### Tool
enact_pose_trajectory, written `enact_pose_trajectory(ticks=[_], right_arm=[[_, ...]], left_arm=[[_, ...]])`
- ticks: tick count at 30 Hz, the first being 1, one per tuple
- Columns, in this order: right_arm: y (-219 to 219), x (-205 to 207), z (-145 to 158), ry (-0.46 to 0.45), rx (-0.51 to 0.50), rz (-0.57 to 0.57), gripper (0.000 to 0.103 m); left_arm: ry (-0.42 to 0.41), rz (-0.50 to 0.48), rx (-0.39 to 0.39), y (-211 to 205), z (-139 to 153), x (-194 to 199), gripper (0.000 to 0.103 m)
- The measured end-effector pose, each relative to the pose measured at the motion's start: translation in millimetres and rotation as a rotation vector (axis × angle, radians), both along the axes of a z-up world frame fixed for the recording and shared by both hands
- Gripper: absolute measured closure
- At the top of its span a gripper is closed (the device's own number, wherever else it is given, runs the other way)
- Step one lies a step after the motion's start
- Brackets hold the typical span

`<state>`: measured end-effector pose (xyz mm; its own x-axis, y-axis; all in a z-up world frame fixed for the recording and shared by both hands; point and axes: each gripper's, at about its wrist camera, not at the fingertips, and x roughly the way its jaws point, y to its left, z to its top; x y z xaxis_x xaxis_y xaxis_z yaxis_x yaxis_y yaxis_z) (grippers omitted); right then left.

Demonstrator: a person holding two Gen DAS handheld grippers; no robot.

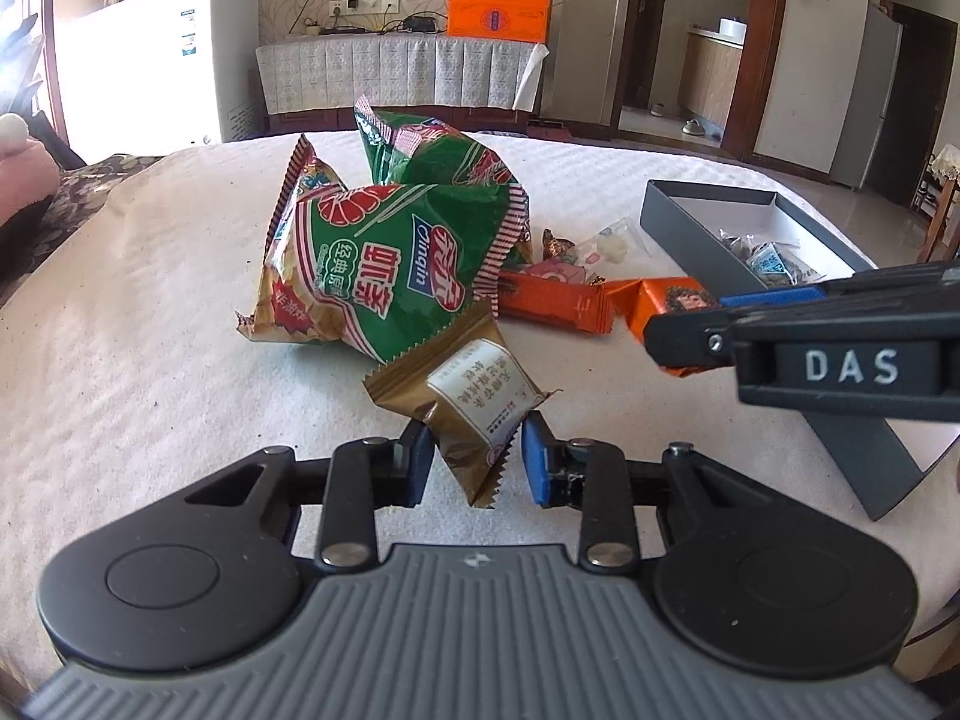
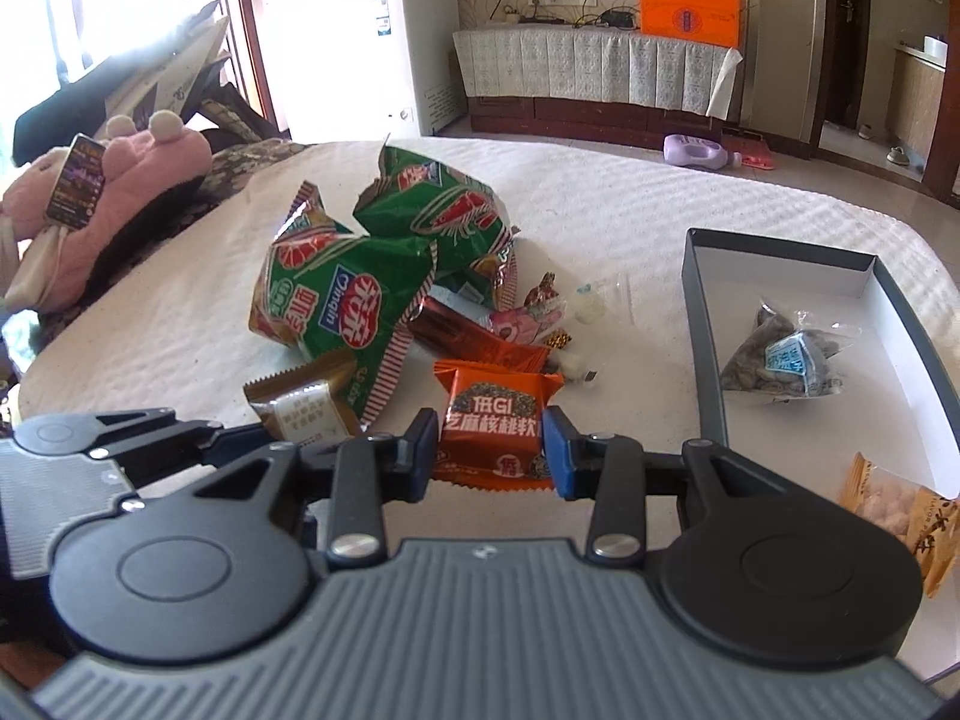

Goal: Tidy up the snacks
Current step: 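Grasp gold foil packet with left tool while right tool carries orange packet toward box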

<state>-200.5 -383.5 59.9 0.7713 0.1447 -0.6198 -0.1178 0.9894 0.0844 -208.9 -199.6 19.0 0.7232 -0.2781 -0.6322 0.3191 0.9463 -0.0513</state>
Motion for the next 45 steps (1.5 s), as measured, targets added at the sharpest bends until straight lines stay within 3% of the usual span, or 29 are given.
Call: enact_pose_trajectory(ticks=[45], right_arm=[[-48,-44,27,-0.096,0.036,-0.062,0.062]], left_arm=[[-0.026,-0.107,0.007,-63,9,-12,0.067]])
